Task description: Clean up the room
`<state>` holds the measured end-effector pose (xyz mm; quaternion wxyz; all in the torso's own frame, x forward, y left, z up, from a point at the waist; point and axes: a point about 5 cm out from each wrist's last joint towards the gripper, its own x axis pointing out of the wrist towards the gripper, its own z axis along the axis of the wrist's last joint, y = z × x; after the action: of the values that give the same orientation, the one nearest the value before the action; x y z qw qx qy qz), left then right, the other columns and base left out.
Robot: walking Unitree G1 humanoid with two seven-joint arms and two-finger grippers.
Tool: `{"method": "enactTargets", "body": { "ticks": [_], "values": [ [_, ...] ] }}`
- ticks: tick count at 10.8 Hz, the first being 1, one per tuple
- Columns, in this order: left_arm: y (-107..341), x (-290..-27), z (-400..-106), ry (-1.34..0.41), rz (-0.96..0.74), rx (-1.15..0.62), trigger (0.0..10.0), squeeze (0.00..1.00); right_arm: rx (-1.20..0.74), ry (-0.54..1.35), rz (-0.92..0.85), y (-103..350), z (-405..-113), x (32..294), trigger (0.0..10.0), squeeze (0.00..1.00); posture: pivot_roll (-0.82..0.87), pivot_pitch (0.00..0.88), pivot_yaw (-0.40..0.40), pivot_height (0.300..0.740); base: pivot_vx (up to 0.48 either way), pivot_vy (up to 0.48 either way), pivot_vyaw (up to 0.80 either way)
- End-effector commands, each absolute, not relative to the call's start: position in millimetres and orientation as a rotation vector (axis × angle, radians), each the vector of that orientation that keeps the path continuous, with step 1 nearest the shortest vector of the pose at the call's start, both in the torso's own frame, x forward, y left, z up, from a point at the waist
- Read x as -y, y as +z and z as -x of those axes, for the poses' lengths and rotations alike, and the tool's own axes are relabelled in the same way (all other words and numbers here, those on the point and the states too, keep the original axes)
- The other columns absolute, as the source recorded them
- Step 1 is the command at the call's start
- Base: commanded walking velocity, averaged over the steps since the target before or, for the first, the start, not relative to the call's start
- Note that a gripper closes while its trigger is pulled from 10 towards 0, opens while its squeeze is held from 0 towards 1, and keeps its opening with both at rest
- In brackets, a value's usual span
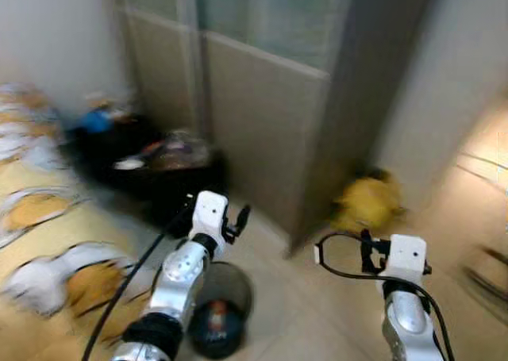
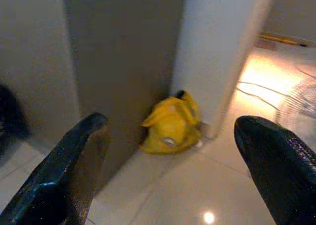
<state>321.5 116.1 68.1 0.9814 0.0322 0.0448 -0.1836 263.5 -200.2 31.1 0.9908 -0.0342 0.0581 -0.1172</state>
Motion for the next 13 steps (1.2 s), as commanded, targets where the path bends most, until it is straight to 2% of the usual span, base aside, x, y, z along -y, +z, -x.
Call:
{"method": "enactTargets", "body": {
  "ticks": [1, 2, 3, 4, 5, 6, 8, 9, 13],
  "values": [
    [69.3, -118.7, -324.6, -0.357, -0.079, -0.087, 10.0, 0.0, -0.1, -0.223, 0.066, 35.5, -263.2, 197.0, 10.0, 0.0, 0.1, 0.0, 0.005, 0.736, 0.0, 0.0, -0.77],
    [68.3, -120.2, -326.0, -0.328, -0.036, -0.097, 10.0, 0.0, -0.104, -0.223, 0.064, 34.4, -260.8, 197.0, 10.0, 0.0, 0.09, 0.0, 0.006, 0.736, 0.0, 0.0, -0.77],
    [67.9, -133.6, -329.2, -0.202, 0.05, -0.106, 10.0, 0.0, -0.101, -0.23, 0.046, 33.9, -257.0, 198.4, 10.0, 0.0, 0.08, 0.0, 0.013, 0.736, 0.0, 0.0, -0.76],
    [71.5, -136.2, -328.3, -0.21, -0.001, -0.077, 10.0, 1.0, -0.098, -0.25, 0.031, 34.3, -253.1, 203.4, 10.0, 0.0, 0.07, 0.0, 0.011, 0.736, 0.0, 0.0, -0.76],
    [82.7, -136.1, -327.8, -0.239, 0.006, -0.009, 10.0, 1.0, -0.08, -0.275, 0.032, 39.5, -251.3, 209.7, 10.0, 0.0, 0.06, 0.0, 0.017, 0.736, 0.0, 0.0, -0.73],
    [104.5, -124.2, -329.2, -0.313, 0.008, 0.102, 10.0, 1.0, -0.022, -0.266, 0.06, 53.2, -255.6, 209.9, 10.0, 0.0, 0.06, 0.0, 0.02, 0.736, 0.0, 0.0, -0.73],
    [103.7, -102.3, -330.8, -0.4, 0.069, 0.06, 10.0, 1.0, -0.032, -0.29, 0.078, 56.1, -261.1, 212.0, 10.0, 0.0, 0.06, 0.0, 0.022, 0.736, 0.0, 0.0, -0.28],
    [95.5, -98.0, -330.9, -0.4, 0.084, 0.009, 10.0, 0.0, -0.039, -0.258, 0.071, 54.8, -262.0, 206.0, 10.0, 0.0, 0.06, 0.0, 0.025, 0.736, 0.431, 0.0, 0.0],
    [93.1, -95.7, -333.5, -0.405, 0.06, -0.011, 10.0, 0.0, -0.077, -0.248, 0.057, 48.9, -258.9, 201.5, 10.0, 0.0, 0.04, 0.0, 0.03, 0.736, 0.434, 0.0, 0.0]
  ]
}}
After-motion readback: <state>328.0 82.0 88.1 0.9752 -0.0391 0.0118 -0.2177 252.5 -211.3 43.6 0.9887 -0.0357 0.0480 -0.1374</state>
